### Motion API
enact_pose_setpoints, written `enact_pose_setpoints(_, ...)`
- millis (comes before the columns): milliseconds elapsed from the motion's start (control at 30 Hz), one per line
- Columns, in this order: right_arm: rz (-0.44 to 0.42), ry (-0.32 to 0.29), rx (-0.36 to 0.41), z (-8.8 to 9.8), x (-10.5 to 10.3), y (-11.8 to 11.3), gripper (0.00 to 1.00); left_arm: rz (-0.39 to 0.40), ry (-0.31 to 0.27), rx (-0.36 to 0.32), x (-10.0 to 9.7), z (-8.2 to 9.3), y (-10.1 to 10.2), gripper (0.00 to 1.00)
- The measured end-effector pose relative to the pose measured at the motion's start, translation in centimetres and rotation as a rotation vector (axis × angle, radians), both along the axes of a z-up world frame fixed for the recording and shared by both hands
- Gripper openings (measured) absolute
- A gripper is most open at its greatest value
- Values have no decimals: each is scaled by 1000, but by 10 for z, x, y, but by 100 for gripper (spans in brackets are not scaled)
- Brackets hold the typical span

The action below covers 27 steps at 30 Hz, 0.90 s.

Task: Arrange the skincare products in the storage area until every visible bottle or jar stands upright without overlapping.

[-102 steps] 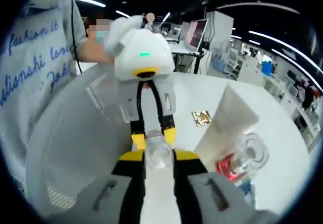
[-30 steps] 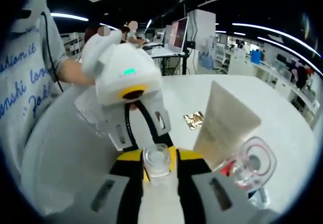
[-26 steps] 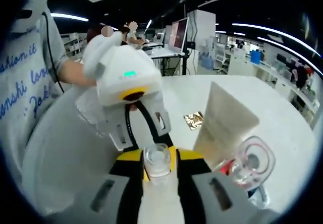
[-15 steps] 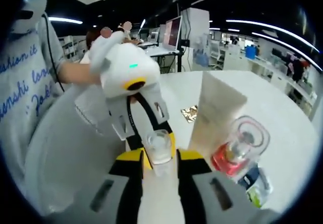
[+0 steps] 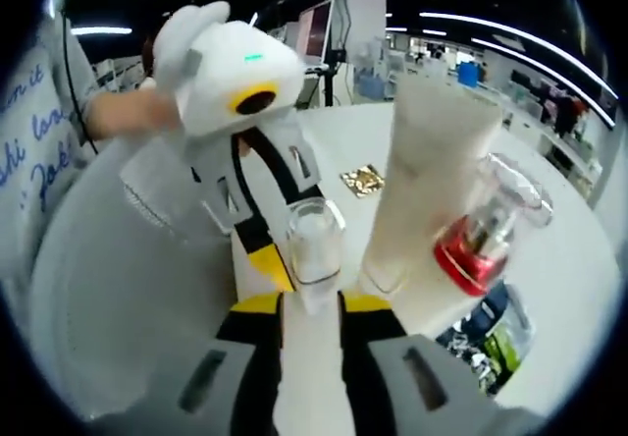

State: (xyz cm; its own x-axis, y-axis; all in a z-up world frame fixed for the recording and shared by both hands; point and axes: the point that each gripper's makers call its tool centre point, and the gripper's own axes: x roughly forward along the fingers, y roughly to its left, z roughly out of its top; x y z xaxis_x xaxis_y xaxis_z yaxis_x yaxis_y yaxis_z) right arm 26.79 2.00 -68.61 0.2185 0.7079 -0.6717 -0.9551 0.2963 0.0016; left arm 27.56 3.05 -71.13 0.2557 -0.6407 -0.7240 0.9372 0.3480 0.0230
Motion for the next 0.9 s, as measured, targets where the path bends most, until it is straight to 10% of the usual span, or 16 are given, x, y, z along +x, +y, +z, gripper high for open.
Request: enact_pose_setpoints(900,-81,41,-63,-23,5,-1,12,31,61,37,-1,-4,1,10)
